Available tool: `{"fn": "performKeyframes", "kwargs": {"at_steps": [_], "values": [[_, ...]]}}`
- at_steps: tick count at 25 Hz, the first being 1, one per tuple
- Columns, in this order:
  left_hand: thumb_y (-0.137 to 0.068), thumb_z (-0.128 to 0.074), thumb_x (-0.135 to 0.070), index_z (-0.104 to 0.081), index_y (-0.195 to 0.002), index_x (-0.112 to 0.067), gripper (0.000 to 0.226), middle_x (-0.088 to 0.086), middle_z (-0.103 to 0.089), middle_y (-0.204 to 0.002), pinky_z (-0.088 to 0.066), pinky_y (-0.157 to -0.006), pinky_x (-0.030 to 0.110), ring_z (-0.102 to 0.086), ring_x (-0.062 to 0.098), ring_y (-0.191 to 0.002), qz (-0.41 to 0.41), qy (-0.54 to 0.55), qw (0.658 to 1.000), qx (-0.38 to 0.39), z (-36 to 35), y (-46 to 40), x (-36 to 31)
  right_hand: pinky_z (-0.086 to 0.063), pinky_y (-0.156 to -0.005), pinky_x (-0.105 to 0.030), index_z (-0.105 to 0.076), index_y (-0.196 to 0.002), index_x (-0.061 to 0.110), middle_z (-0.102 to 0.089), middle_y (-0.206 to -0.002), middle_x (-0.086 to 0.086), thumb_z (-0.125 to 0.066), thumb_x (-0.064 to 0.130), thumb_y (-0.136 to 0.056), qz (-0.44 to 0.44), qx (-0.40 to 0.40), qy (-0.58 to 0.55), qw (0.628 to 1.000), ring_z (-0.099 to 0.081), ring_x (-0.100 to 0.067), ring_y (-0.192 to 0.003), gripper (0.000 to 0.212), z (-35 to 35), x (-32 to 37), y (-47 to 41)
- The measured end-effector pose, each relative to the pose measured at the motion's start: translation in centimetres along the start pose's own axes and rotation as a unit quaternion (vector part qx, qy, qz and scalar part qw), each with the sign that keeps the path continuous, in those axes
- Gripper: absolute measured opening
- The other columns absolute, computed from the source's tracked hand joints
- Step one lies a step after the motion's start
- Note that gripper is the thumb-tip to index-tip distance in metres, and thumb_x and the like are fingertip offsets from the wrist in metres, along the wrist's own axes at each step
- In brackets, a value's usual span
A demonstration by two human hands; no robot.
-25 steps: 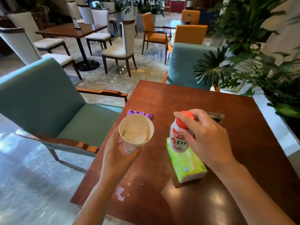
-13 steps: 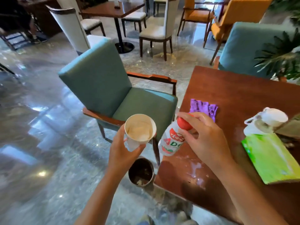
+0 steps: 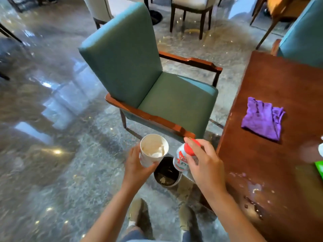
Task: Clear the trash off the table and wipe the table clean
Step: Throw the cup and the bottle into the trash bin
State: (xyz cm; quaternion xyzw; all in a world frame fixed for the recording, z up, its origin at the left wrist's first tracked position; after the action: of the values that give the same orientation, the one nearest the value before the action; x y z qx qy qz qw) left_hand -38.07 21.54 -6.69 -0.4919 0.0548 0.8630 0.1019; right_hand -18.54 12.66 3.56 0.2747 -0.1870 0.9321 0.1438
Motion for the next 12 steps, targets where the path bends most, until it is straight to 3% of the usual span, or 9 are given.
{"fn": "performKeyframes", "kwargs": {"at_steps": [5,7,12], "values": [[-0.061,-0.078,-0.032,-0.052,-0.121,-0.015,0.068,-0.009,-0.05,-0.112,-0.05,-0.088,0.049,-0.049,0.015,-0.109,-0.01,0.014,0.994,0.107,-2.7,-4.7,7.2,-0.059,-0.066,-0.036,-0.067,-0.113,0.021,-0.065,-0.107,-0.006,-0.079,0.005,-0.068,-0.087,-0.056,0.06,0.993,-0.066,-0.025,-0.088,0.049,-7.4,-0.3,1.6],[-0.062,-0.082,-0.03,-0.05,-0.124,-0.021,0.071,-0.013,-0.048,-0.114,-0.051,-0.089,0.045,-0.048,0.012,-0.11,-0.008,0.01,0.99,0.138,-4.5,-6.6,10.3,-0.058,-0.065,-0.035,-0.068,-0.112,0.019,-0.066,-0.107,-0.006,-0.079,0.001,-0.066,-0.137,-0.069,0.056,0.987,-0.066,-0.024,-0.087,0.05,-10.8,-2.1,2.1],[-0.063,-0.085,-0.024,-0.049,-0.13,-0.019,0.076,-0.001,-0.054,-0.121,-0.048,-0.092,0.038,-0.051,0.018,-0.114,0.035,-0.016,0.981,0.19,-11.3,-9.1,20.6,-0.058,-0.068,-0.04,-0.068,-0.112,0.018,-0.064,-0.11,-0.007,-0.078,0.0,-0.07,-0.258,-0.032,0.01,0.965,-0.066,-0.026,-0.091,0.046,-22.2,-10.7,4.2]]}}
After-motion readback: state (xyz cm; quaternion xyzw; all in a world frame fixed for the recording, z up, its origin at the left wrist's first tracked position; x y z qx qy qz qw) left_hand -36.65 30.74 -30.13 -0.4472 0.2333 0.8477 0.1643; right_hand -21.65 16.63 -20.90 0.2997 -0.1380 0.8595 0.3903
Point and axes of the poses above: each hand's wrist, its own y-axis away from the middle knuckle, its own z-axis out of the back of the hand, x = y × z, the point moved 9 cm from there along -y, towards the middle knuckle
